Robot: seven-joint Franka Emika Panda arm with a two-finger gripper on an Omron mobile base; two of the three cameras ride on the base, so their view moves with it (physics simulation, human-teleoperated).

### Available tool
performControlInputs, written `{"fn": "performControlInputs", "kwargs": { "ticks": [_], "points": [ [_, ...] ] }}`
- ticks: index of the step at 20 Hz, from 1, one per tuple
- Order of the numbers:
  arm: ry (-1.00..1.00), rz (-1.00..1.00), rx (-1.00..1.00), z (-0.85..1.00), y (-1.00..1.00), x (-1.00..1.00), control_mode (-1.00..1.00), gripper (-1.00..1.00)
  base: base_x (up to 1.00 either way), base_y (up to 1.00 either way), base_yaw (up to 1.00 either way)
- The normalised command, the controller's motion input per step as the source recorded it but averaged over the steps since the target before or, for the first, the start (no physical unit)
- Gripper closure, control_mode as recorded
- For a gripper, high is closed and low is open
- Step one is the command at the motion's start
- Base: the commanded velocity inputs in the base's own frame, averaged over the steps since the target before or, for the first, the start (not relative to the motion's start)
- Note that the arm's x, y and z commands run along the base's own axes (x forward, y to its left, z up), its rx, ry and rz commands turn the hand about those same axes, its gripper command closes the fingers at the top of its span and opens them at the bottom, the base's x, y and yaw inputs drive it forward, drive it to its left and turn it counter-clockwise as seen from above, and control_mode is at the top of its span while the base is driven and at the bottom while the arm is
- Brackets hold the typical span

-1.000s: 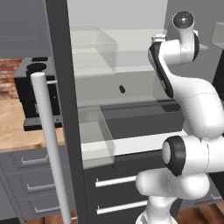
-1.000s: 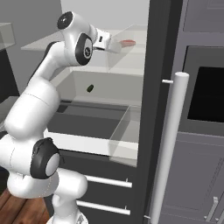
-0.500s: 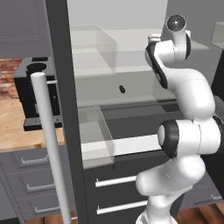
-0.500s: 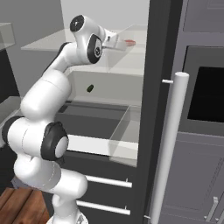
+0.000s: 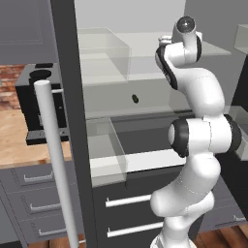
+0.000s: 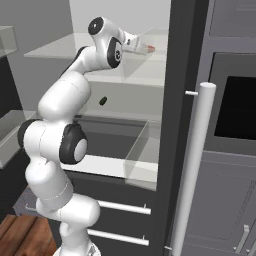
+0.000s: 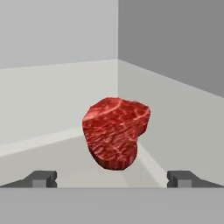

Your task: Move the pickle and steak from the top shelf to the second highest shelf to make space. Then, place the pitcher from the counter on the cleared top shelf.

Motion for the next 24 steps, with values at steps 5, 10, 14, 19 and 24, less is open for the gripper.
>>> {"fn": "performControlInputs", "kwargs": {
  "ticks": [5,10,14,19,24],
  "points": [
    [0.00,0.00,0.00,-0.01,-0.13,0.44,-1.00,-1.00,0.00,0.00,0.00],
    [0.00,0.00,0.00,-0.04,-0.19,0.36,-1.00,-1.00,0.00,0.00,0.00],
    [0.00,0.00,0.00,-0.09,-0.22,0.26,-1.00,-1.00,0.00,0.00,0.00],
    [0.00,0.00,0.00,-0.20,-0.13,0.19,-1.00,1.00,0.00,0.00,0.00],
    [0.00,0.00,0.00,-0.24,-0.06,0.05,-1.00,1.00,0.00,0.00,0.00]
  ]
}}
